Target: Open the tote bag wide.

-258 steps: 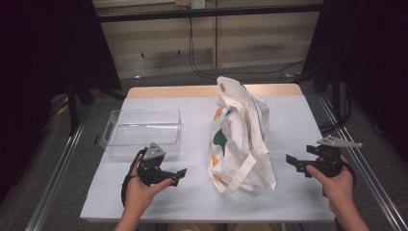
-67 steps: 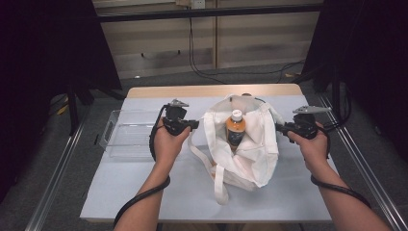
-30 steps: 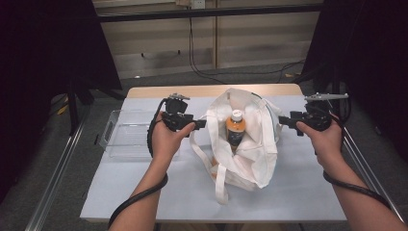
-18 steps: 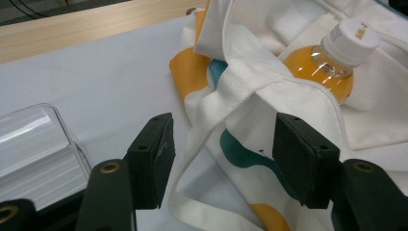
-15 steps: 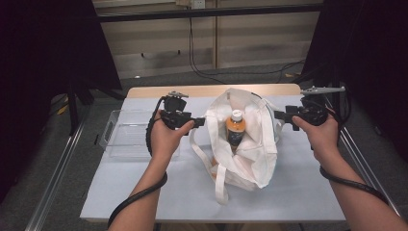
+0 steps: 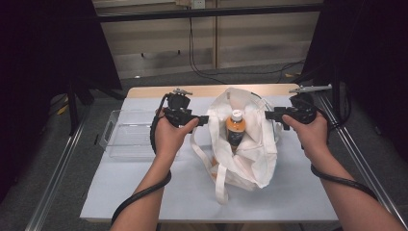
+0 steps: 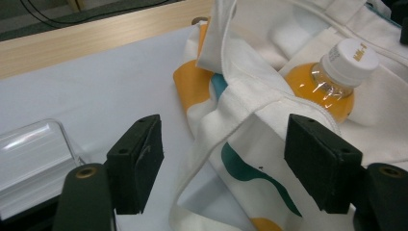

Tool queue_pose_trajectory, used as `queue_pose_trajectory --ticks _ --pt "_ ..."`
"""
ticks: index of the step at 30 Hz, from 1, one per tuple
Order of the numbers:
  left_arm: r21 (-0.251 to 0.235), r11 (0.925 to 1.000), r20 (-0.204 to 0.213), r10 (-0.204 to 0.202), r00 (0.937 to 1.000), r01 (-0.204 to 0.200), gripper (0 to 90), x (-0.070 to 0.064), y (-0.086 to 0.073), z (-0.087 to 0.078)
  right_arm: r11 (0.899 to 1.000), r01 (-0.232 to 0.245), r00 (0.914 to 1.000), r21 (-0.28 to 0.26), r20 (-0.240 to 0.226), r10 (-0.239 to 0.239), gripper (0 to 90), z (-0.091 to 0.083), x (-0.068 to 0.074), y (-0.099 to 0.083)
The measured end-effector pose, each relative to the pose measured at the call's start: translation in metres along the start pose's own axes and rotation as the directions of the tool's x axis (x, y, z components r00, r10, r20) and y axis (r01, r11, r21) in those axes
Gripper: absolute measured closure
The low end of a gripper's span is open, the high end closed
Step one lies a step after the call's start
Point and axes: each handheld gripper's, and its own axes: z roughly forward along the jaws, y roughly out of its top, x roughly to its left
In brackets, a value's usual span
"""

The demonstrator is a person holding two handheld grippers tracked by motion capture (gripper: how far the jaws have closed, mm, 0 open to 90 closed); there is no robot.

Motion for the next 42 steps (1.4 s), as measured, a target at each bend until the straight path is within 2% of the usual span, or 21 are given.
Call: queue_pose_trajectory --ticks 4,7,12,15,17,19,22,24,27,31,36,40,42 --pt "-0.015 0.9996 -0.008 -0.026 0.9996 0.026 20.3 0.003 0.000 -0.001 1.000 -0.014 0.9992 0.003 -0.038 0.015 64.7 0.006 0.002 -0.003" --pt "-0.015 0.9994 0.013 -0.030 0.9995 0.031 17.4 0.002 0.002 0.000 1.000 -0.005 0.9992 0.003 -0.041 0.005 71.6 0.007 0.004 -0.004" --pt "-0.016 0.9995 0.033 -0.026 0.9991 0.027 15.4 -0.007 0.005 0.008 1.000 0.012 0.9995 0.002 -0.029 -0.012 76.3 0.008 0.007 -0.004" --pt "-0.004 0.9995 0.062 -0.030 0.9976 0.031 15.4 -0.013 0.005 0.016 1.000 0.017 0.9996 0.000 -0.024 -0.017 78.0 0.008 0.008 -0.004" --pt "0.006 0.9996 0.079 -0.029 0.9965 0.029 17.0 -0.016 0.005 0.021 1.000 0.018 0.9996 -0.002 -0.021 -0.018 78.1 0.008 0.008 -0.004" --pt "0.002 0.9988 0.109 -0.049 0.9929 0.049 20.6 -0.018 0.004 0.025 1.000 0.020 0.9996 -0.001 -0.017 -0.020 78.4 0.009 0.008 -0.005" --pt "0.023 0.9977 0.133 -0.067 0.9889 0.064 26.9 -0.019 0.005 0.026 1.000 0.026 0.9996 0.004 -0.008 -0.026 78.9 0.010 0.008 -0.006" --pt "0.030 0.9972 0.126 -0.072 0.9894 0.069 30.1 -0.019 0.005 0.026 1.000 0.027 0.9996 0.000 -0.011 -0.027 79.0 0.011 0.008 -0.006" --pt "0.042 0.9950 0.140 -0.096 0.9856 0.091 34.5 -0.019 0.006 0.027 1.000 0.024 0.9997 -0.003 -0.010 -0.024 79.1 0.011 0.009 -0.007" --pt "0.055 0.9946 0.132 -0.094 0.9868 0.088 36.5 -0.018 0.006 0.027 1.000 0.028 0.9996 -0.005 -0.007 -0.028 79.2 0.011 0.009 -0.007" --pt "0.058 0.9921 0.141 -0.118 0.9830 0.111 43.3 -0.017 0.005 0.026 1.000 0.023 0.9997 -0.010 -0.006 -0.023 79.0 0.012 0.009 -0.007" --pt "0.078 0.9911 0.135 -0.118 0.9838 0.108 48.3 -0.019 0.005 0.026 1.000 0.021 0.9998 -0.015 -0.003 -0.021 79.1 0.012 0.011 -0.008" --pt "0.093 0.9884 0.135 -0.132 0.9820 0.120 54.7 -0.019 0.006 0.026 1.000 0.020 0.9998 -0.015 -0.002 -0.020 79.1 0.012 0.011 -0.008"
